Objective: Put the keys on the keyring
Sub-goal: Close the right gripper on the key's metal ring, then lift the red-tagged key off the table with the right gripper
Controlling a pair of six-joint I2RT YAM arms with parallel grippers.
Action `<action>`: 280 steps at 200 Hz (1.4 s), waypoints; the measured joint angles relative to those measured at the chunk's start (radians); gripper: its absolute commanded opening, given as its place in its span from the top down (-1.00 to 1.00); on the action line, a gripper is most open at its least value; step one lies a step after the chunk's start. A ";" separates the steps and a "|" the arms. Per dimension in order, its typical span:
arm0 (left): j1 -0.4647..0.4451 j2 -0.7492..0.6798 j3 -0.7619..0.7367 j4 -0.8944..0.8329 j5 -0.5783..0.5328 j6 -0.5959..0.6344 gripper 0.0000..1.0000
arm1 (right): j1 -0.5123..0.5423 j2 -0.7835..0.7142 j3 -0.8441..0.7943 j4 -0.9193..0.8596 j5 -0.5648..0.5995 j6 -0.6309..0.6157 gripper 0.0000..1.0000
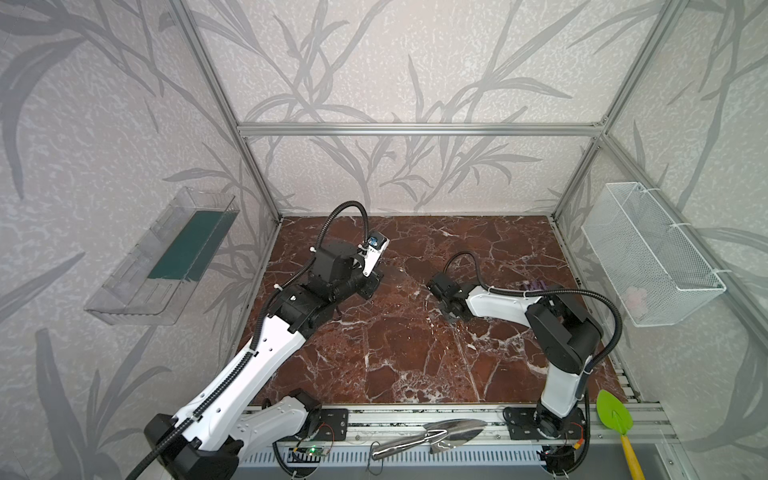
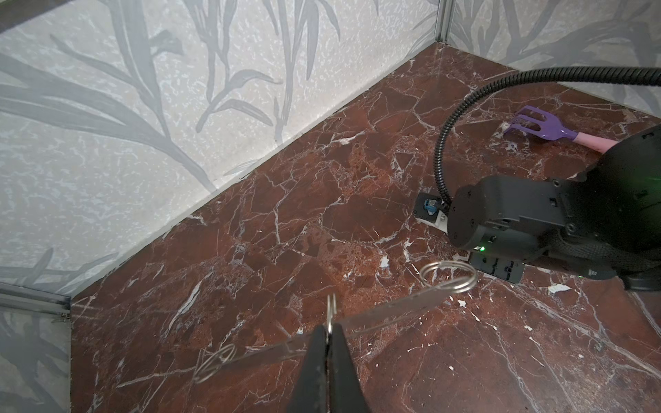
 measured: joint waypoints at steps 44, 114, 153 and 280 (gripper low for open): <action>0.000 0.000 0.000 0.000 0.005 0.001 1.00 | -0.018 -0.022 -0.024 0.014 -0.042 0.001 0.85; 0.000 0.000 0.000 0.000 0.009 0.005 1.00 | -0.046 -0.067 -0.058 0.045 -0.103 -0.008 1.00; 0.000 0.000 0.000 0.000 0.011 0.007 1.00 | -0.067 -0.152 -0.100 0.073 -0.150 -0.034 1.00; 0.000 0.000 0.000 0.000 0.036 0.007 1.00 | -0.100 -0.486 -0.211 0.256 -0.546 -0.179 1.00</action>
